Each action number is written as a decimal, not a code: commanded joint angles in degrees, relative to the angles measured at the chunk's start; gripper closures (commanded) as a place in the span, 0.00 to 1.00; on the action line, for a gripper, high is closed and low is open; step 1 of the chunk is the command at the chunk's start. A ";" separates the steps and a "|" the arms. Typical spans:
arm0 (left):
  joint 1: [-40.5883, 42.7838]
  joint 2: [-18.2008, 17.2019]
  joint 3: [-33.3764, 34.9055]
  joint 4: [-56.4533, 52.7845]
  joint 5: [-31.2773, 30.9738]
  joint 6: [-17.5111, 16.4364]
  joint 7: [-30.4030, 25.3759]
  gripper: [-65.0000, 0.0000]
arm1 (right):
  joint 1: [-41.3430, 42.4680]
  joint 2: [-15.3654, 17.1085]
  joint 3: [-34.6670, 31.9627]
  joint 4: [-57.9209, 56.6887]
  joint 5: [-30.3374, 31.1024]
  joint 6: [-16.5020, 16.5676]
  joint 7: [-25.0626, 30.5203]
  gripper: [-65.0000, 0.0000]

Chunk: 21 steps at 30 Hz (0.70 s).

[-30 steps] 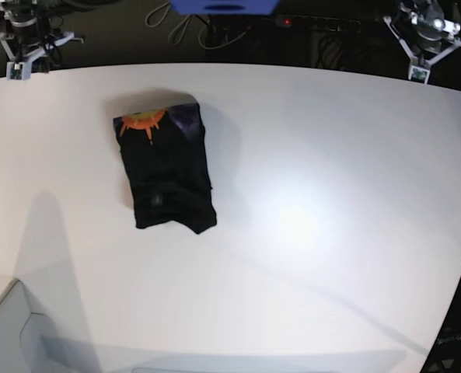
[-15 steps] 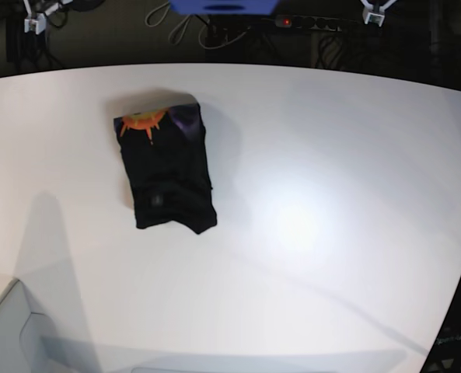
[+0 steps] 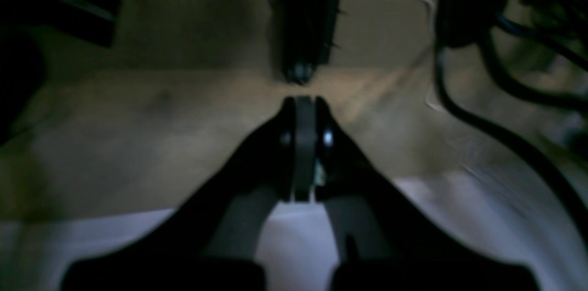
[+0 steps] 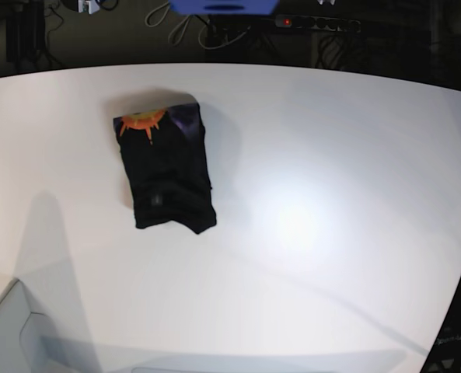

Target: Layout the t-shirt on the table in an organized manner, then fold the t-shirt properly

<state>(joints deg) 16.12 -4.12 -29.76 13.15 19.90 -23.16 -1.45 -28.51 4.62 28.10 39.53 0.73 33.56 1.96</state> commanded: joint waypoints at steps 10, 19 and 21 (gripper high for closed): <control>-3.86 1.97 3.87 -2.91 0.10 16.17 -3.51 1.00 | 8.95 4.30 -13.02 -32.10 0.02 -27.28 22.97 1.00; -6.76 2.05 4.22 -2.99 0.63 16.26 -3.51 1.00 | 9.57 2.10 -27.88 -32.19 0.02 -50.13 24.73 1.00; -6.93 1.88 4.22 -2.99 0.63 16.08 -3.51 1.00 | 10.18 2.28 -30.43 -32.19 0.02 -50.48 24.73 1.00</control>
<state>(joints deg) 8.56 -2.17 -25.65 10.22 20.38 -7.07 -4.99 -17.85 6.48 -2.48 7.44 0.25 -15.51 26.11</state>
